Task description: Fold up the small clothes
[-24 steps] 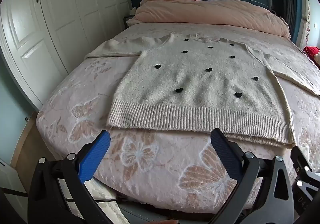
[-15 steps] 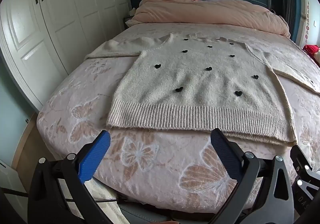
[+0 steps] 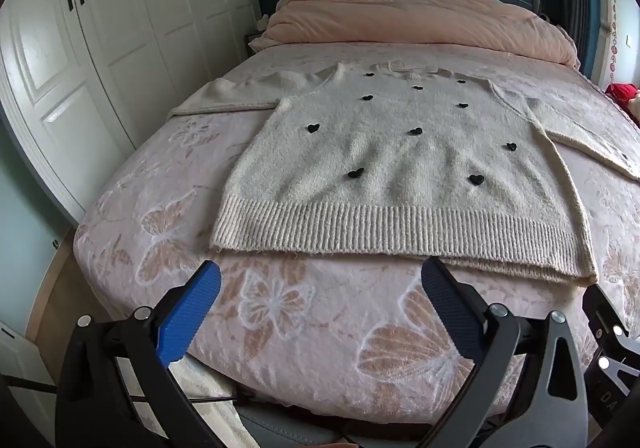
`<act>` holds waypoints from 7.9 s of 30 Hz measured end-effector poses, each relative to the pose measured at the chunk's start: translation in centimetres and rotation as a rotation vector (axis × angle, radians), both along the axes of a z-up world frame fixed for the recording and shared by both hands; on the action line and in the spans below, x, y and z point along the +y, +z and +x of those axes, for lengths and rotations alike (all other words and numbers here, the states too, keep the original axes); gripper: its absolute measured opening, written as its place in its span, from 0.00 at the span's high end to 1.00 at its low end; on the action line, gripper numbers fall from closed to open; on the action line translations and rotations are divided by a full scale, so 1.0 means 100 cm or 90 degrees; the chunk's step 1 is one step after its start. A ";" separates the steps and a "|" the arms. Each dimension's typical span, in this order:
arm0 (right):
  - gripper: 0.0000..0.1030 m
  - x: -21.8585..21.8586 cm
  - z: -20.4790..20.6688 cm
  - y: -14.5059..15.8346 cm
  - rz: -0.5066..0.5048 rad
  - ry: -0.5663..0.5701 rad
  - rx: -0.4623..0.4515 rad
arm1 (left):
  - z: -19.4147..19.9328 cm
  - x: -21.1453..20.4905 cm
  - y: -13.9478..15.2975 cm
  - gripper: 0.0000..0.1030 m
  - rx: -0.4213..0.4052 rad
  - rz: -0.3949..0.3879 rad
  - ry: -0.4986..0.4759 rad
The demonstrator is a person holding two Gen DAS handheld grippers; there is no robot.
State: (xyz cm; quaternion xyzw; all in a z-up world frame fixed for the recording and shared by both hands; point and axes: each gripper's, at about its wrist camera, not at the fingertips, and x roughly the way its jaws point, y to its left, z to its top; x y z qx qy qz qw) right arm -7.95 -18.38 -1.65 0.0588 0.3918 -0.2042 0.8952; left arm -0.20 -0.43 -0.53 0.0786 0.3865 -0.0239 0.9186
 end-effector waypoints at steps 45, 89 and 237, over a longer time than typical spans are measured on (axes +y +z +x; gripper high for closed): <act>0.05 0.002 0.004 0.001 0.002 -0.001 0.002 | -0.001 -0.002 -0.003 0.05 0.001 0.006 -0.003; 0.05 -0.240 0.001 -0.016 0.202 -0.171 -0.140 | 0.031 -0.003 0.000 0.05 0.006 -0.137 -0.004; 0.48 -0.156 0.096 -0.103 0.336 0.066 0.051 | 0.152 0.131 -0.078 0.13 0.145 -0.295 0.127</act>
